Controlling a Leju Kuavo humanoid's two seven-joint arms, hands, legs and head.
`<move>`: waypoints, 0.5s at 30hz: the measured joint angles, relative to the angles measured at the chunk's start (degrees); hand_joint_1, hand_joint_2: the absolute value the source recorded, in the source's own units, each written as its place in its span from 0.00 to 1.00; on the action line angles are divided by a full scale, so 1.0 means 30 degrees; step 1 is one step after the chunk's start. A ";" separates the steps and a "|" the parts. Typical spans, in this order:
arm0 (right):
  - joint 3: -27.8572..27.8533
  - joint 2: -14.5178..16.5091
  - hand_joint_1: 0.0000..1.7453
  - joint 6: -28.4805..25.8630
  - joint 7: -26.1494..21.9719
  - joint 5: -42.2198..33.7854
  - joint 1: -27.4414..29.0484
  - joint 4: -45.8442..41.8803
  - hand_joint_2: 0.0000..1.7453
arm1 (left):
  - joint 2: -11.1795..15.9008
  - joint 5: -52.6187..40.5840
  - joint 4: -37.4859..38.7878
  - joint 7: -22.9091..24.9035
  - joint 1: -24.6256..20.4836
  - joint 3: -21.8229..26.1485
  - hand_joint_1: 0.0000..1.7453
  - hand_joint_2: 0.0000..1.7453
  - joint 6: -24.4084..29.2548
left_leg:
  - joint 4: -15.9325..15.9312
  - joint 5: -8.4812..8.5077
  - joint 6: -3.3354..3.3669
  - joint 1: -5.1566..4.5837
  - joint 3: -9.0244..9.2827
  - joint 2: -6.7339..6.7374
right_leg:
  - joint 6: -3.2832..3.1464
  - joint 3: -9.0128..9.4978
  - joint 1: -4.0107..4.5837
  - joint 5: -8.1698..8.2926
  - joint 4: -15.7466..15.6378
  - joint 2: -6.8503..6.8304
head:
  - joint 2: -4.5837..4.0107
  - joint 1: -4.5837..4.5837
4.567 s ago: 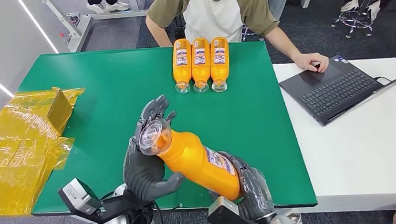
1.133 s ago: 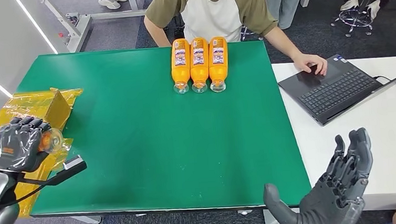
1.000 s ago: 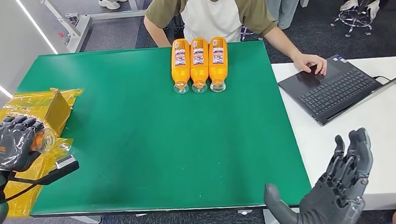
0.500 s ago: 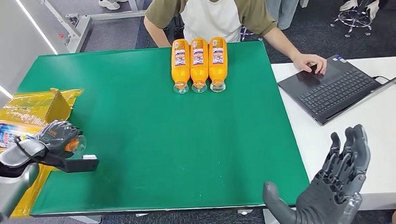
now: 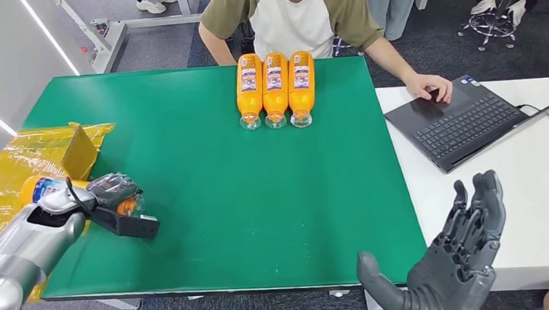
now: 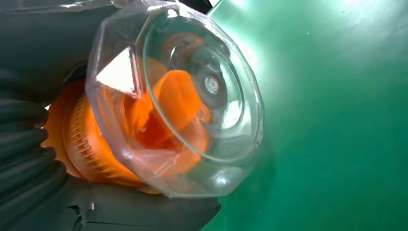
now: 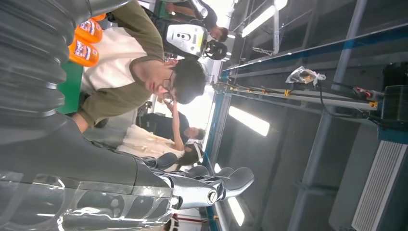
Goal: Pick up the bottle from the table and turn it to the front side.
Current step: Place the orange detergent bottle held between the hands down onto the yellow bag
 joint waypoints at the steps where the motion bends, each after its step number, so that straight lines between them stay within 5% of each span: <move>1: 0.0004 0.0000 0.00 0.0000 0.0000 -0.0004 -0.0011 0.0007 1.00 | -0.0055 0.0009 0.0098 0.0000 -0.0056 -0.0060 1.00 1.00 -0.0031 | 0.0000 0.0000 0.0000 0.0001 0.0001 0.0000 | 0.0000 0.0000 0.0000 0.0000 0.0001 0.0000 | 0.0000 0.0000; 4: 0.0007 0.0000 0.00 0.0000 0.0000 0.0016 -0.0016 0.0015 1.00 | -0.0237 0.0035 0.0376 0.0122 -0.0172 -0.0182 0.99 1.00 -0.0162 | 0.0000 0.0001 -0.0001 0.0002 0.0001 0.0001 | 0.0000 0.0000 0.0001 0.0000 0.0002 0.0001 | 0.0000 0.0000; 5: 0.0007 0.0000 0.00 0.0000 0.0000 0.0051 -0.0016 0.0015 1.00 | -0.0314 0.0058 0.0474 0.0283 -0.0200 -0.0232 0.81 1.00 -0.0201 | 0.0000 0.0001 -0.0001 0.0001 0.0001 0.0001 | 0.0000 0.0000 0.0001 0.0000 0.0002 0.0001 | 0.0000 0.0002; 8: 0.0004 0.0000 0.00 0.0000 0.0000 0.0189 -0.0022 0.0011 1.00 | -0.0563 0.0151 0.0751 0.0945 -0.0283 -0.0416 0.07 1.00 -0.0215 | 0.0000 0.0001 -0.0001 -0.0003 0.0001 -0.0002 | 0.0000 0.0003 0.0001 0.0000 0.0001 0.0000 | 0.0000 0.0002; 9: 0.0002 0.0000 0.00 0.0000 0.0000 0.0235 -0.0025 0.0011 1.00 | -0.0645 0.0186 0.0832 0.1153 -0.0312 -0.0459 0.00 1.00 -0.0153 | 0.0000 0.0001 0.0000 -0.0005 0.0002 -0.0003 | 0.0000 0.0005 0.0001 0.0000 0.0001 -0.0001 | 0.0000 0.0002; 15: 0.0005 0.0000 0.00 0.0000 0.0221 0.0463 -0.0034 -0.0007 1.00 | -0.1140 0.1045 0.1142 0.2137 -0.0418 -0.0506 0.00 1.00 0.0512 | -0.0001 0.0001 0.0000 -0.0010 0.0012 -0.0005 | 0.0001 0.0019 0.0000 0.0000 0.0000 -0.0004 | 0.0000 0.0000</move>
